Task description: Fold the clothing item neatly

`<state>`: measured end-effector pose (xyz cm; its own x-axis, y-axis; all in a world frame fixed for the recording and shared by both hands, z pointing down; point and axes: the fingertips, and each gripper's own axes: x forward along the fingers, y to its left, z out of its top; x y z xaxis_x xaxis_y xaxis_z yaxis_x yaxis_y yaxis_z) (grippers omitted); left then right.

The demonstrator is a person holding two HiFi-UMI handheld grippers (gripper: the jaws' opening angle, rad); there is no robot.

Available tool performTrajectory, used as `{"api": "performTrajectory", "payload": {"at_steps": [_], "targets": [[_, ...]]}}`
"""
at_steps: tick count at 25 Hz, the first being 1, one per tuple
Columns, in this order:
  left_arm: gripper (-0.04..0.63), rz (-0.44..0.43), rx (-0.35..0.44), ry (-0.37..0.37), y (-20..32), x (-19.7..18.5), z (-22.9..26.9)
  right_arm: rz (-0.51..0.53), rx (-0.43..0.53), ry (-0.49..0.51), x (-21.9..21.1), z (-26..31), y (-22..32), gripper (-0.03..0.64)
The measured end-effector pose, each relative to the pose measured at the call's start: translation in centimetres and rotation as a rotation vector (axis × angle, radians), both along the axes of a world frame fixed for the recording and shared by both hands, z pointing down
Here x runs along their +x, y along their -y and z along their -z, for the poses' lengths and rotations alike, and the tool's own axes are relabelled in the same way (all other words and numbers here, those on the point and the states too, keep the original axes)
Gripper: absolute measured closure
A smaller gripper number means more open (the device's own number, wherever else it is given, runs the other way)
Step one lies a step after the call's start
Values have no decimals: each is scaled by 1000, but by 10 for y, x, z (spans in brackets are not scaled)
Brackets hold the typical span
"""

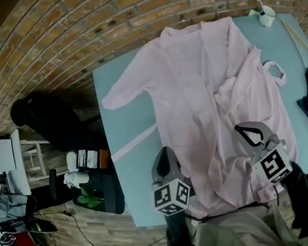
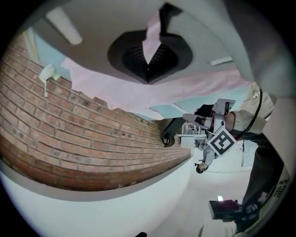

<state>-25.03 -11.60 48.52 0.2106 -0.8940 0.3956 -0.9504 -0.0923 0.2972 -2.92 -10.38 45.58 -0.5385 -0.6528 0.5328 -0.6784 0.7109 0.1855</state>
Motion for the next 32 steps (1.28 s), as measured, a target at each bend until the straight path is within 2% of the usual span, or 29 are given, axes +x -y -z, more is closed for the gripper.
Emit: {"api": "performTrajectory", "payload": {"at_steps": [4, 7, 10, 14, 15, 21, 22, 24, 25, 26, 27, 29, 32], "targets": [[589, 82, -30, 29, 13, -81, -11, 20, -49, 38, -75, -18, -8, 617], [589, 148, -28, 81, 43, -140, -14, 32, -102, 18, -109, -42, -14, 617], [588, 160, -20, 170, 92, -184, -17, 14, -151, -6, -116, -65, -14, 617], [588, 141, -47, 215, 162, -217, -25, -10, -180, -7, -114, -75, -8, 617], [588, 134, -52, 246, 177, -222, -27, -12, -184, -10, -114, -76, -6, 617], [588, 0, -113, 528, 243, -221, -59, 1, -235, -2, -123, -84, 2, 617], [568, -31, -132, 563, 250, -218, -69, 7, -241, -1, -126, -86, 4, 617], [461, -88, -155, 547, 257, -209, -83, 19, -257, 3, -132, -91, 4, 617], [461, -108, -154, 509, 258, -204, -87, 23, -266, 5, -133, -93, 4, 617], [383, -126, -148, 473, 258, -199, -88, 25, -275, 6, -134, -95, 3, 617], [342, -144, -140, 450, 258, -194, -88, 25, -282, 7, -134, -97, 3, 617], [302, -190, -114, 435, 260, -185, -83, 26, -292, 9, -135, -100, 3, 617], [302, -280, -82, 436, 264, -168, -80, 26, -301, 11, -137, -101, 5, 617]]}}
